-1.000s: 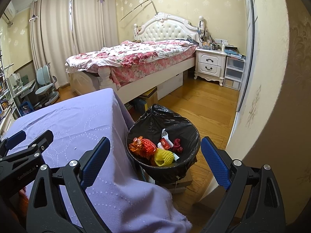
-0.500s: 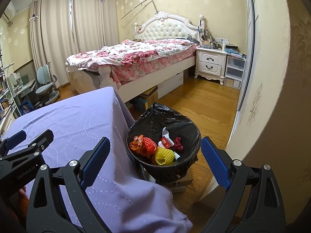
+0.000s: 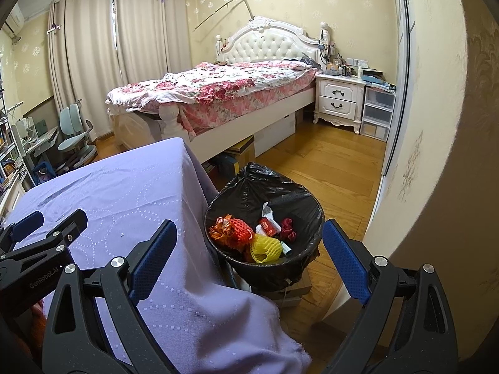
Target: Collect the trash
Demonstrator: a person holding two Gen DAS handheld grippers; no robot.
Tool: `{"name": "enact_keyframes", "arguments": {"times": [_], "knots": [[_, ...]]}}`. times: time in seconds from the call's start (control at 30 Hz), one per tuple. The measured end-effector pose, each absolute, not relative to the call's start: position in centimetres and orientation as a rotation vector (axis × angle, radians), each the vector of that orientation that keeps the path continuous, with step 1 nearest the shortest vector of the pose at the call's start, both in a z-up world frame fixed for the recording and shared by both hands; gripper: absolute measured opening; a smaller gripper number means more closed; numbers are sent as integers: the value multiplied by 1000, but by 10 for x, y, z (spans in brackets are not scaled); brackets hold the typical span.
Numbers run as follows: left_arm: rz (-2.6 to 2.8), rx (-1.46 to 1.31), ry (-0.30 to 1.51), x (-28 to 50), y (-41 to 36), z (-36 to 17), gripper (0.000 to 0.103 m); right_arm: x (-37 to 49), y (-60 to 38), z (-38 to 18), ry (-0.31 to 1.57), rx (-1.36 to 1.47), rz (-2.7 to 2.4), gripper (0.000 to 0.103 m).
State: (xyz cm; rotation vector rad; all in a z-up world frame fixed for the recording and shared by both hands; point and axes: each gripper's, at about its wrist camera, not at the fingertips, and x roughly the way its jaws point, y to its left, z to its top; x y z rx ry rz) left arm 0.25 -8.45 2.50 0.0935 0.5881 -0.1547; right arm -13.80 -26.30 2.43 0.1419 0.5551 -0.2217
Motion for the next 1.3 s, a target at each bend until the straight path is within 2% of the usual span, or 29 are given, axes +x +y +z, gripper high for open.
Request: {"name": "enact_keyframes", "arguments": {"times": [0.83, 1.3], "knots": [[-185, 76, 594, -40, -86, 29, 91, -135, -262, 24, 561, 142, -218, 92], [-113, 60, 644, -19, -68, 35, 91, -135, -246, 14, 579, 140, -182, 92]]}}
